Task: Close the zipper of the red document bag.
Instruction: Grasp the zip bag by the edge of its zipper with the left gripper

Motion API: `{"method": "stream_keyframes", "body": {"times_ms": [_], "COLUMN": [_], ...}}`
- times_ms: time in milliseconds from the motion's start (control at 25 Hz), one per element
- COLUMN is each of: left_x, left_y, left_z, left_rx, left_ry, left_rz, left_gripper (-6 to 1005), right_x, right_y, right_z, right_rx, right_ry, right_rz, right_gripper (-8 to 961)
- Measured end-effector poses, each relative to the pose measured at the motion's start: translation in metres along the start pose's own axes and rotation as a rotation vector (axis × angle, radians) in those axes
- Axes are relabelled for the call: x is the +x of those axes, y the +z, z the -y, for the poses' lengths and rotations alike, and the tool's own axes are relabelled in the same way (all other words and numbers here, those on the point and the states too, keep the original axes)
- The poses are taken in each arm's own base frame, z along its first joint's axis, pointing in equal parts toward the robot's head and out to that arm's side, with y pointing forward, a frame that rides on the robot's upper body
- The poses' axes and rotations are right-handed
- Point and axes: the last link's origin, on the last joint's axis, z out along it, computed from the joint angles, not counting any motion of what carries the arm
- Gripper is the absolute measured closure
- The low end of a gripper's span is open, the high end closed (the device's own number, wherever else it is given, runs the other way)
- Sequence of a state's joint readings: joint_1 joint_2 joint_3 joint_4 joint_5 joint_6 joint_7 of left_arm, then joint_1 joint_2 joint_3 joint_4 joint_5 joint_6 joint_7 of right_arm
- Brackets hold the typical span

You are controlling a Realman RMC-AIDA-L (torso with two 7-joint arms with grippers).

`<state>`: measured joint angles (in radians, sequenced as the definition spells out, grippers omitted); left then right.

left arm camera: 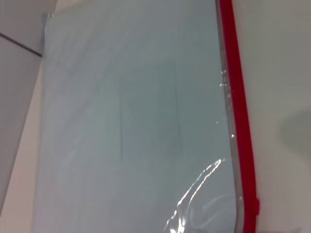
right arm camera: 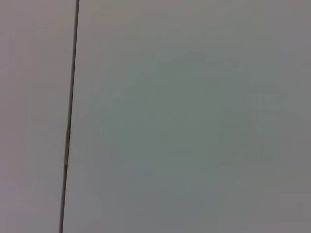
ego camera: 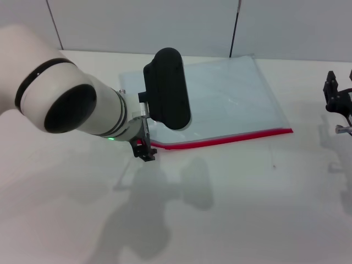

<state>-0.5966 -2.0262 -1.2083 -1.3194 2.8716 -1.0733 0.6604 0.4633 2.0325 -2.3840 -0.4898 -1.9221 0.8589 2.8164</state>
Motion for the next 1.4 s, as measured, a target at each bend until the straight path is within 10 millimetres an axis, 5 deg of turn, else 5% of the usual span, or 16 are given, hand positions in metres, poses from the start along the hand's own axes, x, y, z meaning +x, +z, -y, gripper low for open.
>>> {"method": "stream_keyframes", "body": {"times_ms": [680,1400], "left_x": [-0.006,-0.01], "left_y": [0.016,0.023], "left_z": [0.009,0.013], "left_rx": [0.005,0.009], "left_ry": [-0.031,-0.032], "left_rz": [0.048,0.066], "left_gripper": [157,339], "right_x": [-0.001,0.0], "right_y": [0.001,0.001], "right_z": [-0.002,-0.001], "right_rx": [-0.006,-0.003], "right_ry": [0.002,-0.003], "right_rz": [0.004,0.001], "right_gripper": [489,490]}}
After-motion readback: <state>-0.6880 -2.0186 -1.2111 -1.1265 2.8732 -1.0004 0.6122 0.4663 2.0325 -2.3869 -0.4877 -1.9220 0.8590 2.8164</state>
